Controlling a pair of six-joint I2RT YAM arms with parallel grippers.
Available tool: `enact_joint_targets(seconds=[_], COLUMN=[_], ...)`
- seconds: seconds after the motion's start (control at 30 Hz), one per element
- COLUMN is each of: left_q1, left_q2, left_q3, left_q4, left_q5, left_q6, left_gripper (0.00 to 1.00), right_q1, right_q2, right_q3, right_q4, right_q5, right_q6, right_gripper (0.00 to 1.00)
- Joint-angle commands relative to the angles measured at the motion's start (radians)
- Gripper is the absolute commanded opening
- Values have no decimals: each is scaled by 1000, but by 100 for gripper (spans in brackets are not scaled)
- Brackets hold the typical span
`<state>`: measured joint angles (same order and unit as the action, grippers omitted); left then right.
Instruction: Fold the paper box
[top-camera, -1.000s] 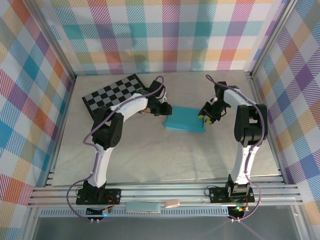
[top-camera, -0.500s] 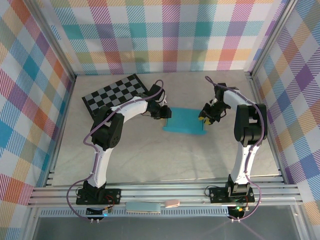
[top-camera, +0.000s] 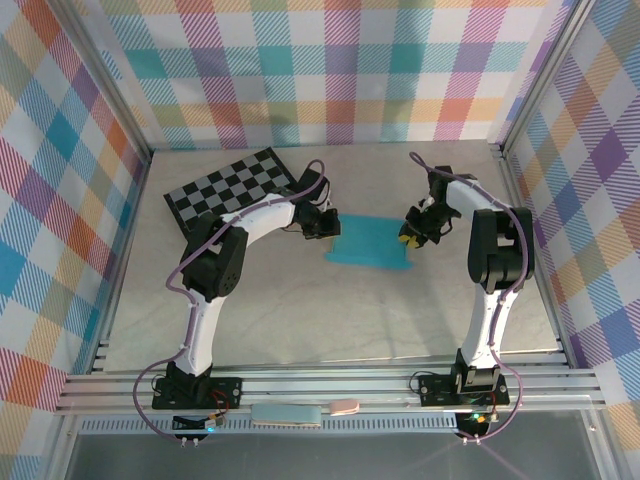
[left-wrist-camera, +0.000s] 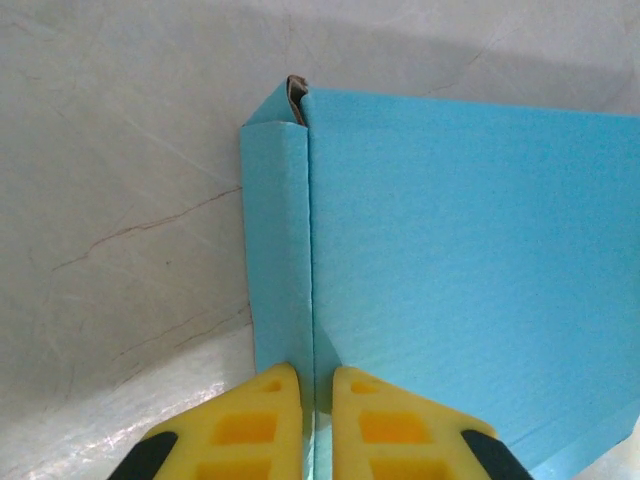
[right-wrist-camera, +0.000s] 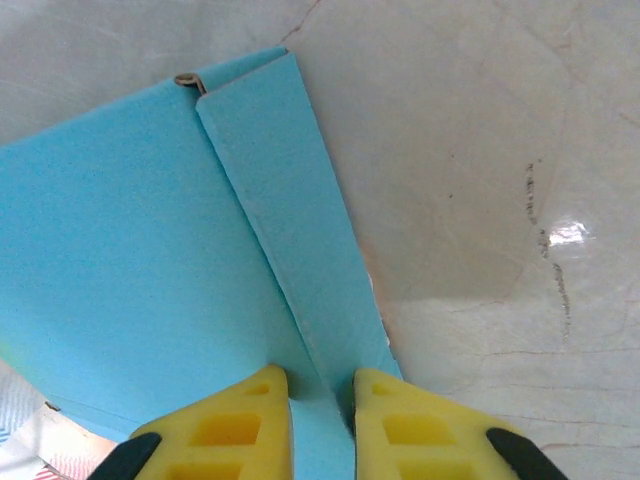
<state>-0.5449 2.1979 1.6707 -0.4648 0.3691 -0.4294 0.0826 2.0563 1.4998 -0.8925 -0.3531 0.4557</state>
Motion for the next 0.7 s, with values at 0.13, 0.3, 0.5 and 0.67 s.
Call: enact_joint_targets(seconds=[0.13, 0.3, 0.5, 0.67], left_q1=[-67, -68, -67, -60], left_q2=[6, -45, -158, -254], left_q3=[-99, -166, -267, -389], left_q4=[-16, -9, -47, -39], left_q5=[3, -6, -49, -68], left_q6=[-48, -51, -67, -86], left_gripper=[5, 2, 0, 0], right_q1=[55, 55, 84, 145], right_q2=[70, 50, -13, -65], right_q3=[-34, -46, -113, -179], right_q4=[-12, -19, -8, 22], right_q5=[11, 10, -24, -48], right_q6=[12, -3, -5, 37], right_gripper=[12, 10, 8, 8])
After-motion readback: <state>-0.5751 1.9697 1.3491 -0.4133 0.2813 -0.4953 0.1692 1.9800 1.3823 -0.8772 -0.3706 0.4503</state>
